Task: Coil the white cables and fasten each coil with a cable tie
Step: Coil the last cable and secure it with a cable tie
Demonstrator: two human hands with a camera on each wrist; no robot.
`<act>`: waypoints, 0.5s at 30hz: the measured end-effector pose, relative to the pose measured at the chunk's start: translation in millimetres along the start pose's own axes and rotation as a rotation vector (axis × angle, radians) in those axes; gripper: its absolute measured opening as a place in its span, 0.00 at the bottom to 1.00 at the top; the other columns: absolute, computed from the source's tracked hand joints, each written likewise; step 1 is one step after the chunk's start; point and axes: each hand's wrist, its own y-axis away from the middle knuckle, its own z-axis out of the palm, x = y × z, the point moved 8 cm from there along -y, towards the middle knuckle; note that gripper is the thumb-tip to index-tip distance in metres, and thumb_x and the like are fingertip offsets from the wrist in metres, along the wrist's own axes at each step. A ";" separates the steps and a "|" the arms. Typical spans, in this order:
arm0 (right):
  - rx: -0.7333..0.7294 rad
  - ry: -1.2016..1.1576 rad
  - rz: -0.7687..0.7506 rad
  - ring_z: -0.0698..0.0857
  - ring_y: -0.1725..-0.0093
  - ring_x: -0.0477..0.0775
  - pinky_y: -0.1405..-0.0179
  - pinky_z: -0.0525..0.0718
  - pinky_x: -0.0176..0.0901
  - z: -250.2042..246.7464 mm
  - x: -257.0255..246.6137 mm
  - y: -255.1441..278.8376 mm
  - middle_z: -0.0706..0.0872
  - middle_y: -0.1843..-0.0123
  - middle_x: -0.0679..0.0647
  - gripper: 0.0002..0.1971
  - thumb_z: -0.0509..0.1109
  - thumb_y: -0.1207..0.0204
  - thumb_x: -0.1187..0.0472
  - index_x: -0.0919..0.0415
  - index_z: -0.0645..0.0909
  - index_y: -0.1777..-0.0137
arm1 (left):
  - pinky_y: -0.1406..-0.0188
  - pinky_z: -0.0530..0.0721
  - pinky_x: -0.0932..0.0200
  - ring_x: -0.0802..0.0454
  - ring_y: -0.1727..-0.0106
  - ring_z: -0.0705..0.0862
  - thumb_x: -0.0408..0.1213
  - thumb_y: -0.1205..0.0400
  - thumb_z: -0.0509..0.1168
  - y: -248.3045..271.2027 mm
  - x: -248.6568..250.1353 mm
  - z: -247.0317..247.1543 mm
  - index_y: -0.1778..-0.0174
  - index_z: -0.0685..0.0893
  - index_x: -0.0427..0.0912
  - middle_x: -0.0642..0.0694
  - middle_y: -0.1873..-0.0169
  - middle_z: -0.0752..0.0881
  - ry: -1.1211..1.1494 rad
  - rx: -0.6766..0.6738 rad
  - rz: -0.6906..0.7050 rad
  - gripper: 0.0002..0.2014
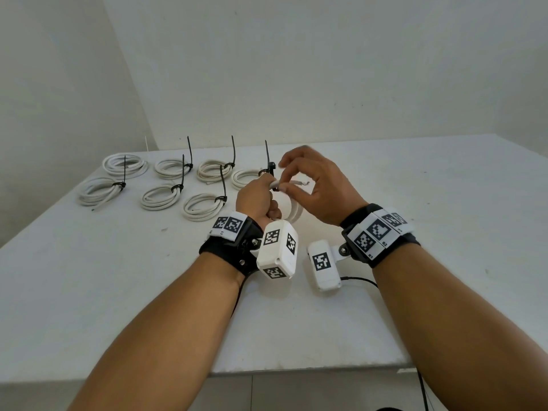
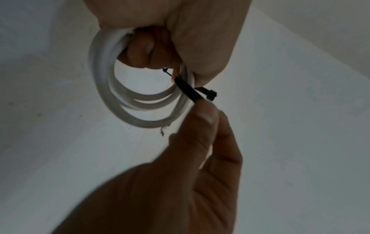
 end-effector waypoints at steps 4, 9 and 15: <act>0.083 -0.038 0.069 0.86 0.50 0.41 0.57 0.84 0.39 -9.7 7.3 2.3 0.88 0.42 0.46 0.02 0.70 0.21 0.64 0.60 0.80 0.51 | 0.80 0.65 0.62 0.50 0.83 0.65 0.36 0.22 0.64 0.1 5.2 9.8 0.67 0.75 0.42 0.49 0.83 0.69 -0.158 -0.034 0.160 0.08; 0.176 -0.074 0.133 0.90 0.60 0.49 0.59 0.89 0.52 -19.2 13.9 2.9 0.92 0.57 0.49 0.04 0.70 0.24 0.67 0.59 0.78 0.57 | 0.80 0.64 0.61 0.50 0.82 0.65 0.34 0.21 0.64 3.5 5.6 19.4 0.71 0.72 0.43 0.50 0.82 0.69 -0.217 -0.115 0.202 0.13; 0.242 -0.267 0.346 0.90 0.64 0.51 0.62 0.89 0.51 -22.9 33.9 9.8 0.92 0.63 0.53 0.04 0.72 0.25 0.66 0.63 0.80 0.60 | 0.78 0.63 0.60 0.51 0.78 0.65 0.38 0.17 0.67 9.6 18.1 29.1 0.55 0.88 0.55 0.51 0.76 0.81 -0.353 -0.285 0.344 0.07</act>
